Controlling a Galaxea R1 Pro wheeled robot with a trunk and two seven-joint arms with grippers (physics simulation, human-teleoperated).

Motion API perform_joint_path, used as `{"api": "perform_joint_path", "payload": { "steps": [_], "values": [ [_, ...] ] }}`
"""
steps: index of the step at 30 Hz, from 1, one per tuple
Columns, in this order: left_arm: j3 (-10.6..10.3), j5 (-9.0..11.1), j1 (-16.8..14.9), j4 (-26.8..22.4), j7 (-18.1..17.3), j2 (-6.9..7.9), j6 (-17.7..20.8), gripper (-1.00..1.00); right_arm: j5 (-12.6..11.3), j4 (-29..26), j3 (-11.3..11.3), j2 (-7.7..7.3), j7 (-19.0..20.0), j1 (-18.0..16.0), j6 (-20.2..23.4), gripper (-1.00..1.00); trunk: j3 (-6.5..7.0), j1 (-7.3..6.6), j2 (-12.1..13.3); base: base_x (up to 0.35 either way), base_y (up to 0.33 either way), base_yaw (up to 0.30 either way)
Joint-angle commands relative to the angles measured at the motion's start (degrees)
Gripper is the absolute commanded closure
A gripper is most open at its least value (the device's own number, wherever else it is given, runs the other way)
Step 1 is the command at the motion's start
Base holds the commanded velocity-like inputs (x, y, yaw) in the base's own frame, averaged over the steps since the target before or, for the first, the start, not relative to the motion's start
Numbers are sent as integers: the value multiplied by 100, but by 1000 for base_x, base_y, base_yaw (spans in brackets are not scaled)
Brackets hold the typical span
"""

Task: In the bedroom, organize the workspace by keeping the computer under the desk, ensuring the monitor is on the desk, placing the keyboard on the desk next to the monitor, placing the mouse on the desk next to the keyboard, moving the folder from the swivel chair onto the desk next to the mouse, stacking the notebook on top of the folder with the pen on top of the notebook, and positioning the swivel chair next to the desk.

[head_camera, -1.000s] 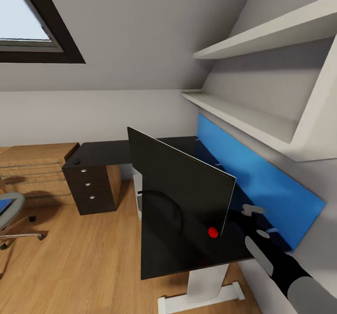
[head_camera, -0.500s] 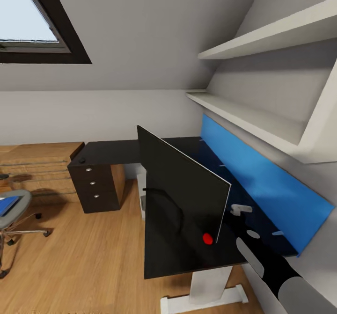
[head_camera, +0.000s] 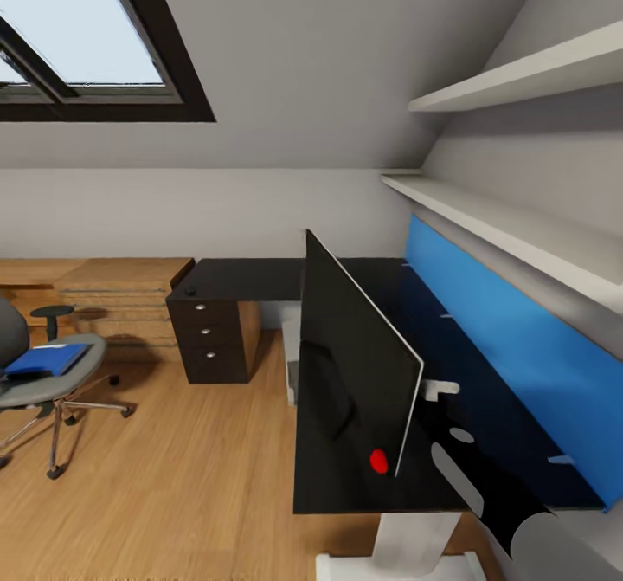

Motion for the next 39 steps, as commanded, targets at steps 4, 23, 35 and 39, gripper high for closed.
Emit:
{"api": "perform_joint_path", "payload": {
  "steps": [4,23,35,39],
  "values": [
    [11,23,2,-11,0,-4,-6,-100,-58,-5,47,-9,-52,-7,-10,-100,1,3,-10,0,0,261],
    [11,23,2,-10,0,-4,-6,-100,-54,27,45,43,-49,-7,-12,-100,27,3,-10,0,0,267],
    [11,23,2,-10,0,-4,-6,-100,-54,27,44,43,-44,-8,-11,-100,27,3,-10,0,0,272],
    [13,23,2,-10,0,0,-6,-100,-54,27,44,41,-44,-8,-11,-100,27,3,-10,0,0,272]
  ]
}}
